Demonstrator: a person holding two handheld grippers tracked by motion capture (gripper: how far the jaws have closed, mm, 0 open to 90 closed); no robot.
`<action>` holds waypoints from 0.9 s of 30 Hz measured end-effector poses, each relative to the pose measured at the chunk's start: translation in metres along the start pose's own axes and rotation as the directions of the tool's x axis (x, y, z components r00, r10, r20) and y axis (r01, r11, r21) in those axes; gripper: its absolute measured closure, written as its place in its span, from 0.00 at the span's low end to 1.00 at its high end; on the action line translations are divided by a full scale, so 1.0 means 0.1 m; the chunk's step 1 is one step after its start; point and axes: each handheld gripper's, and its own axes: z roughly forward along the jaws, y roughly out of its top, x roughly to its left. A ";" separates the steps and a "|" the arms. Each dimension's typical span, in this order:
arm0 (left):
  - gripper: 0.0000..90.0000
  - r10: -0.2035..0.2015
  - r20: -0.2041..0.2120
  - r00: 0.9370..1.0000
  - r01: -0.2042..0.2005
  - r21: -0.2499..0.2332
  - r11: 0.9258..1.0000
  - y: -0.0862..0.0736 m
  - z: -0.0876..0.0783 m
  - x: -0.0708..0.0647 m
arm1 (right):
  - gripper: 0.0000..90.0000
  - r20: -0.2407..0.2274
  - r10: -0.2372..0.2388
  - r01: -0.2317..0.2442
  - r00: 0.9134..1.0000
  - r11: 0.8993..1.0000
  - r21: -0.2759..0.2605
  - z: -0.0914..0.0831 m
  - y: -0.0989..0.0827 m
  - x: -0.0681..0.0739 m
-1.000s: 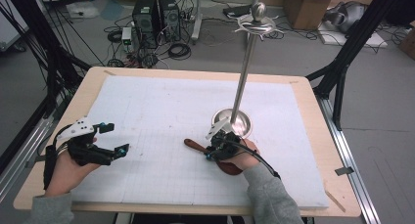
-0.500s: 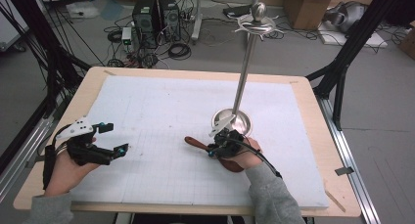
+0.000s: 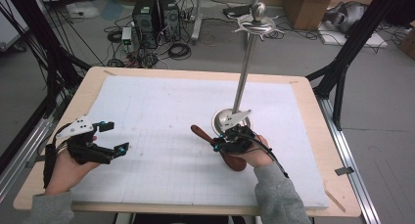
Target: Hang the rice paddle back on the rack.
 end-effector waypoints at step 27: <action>0.02 0.005 0.031 1.000 -0.005 0.005 1.000 0.06 0.17 0.02 | 0.86 0.051 0.076 -0.061 0.996 0.964 -0.259 -0.69 -0.22 -0.13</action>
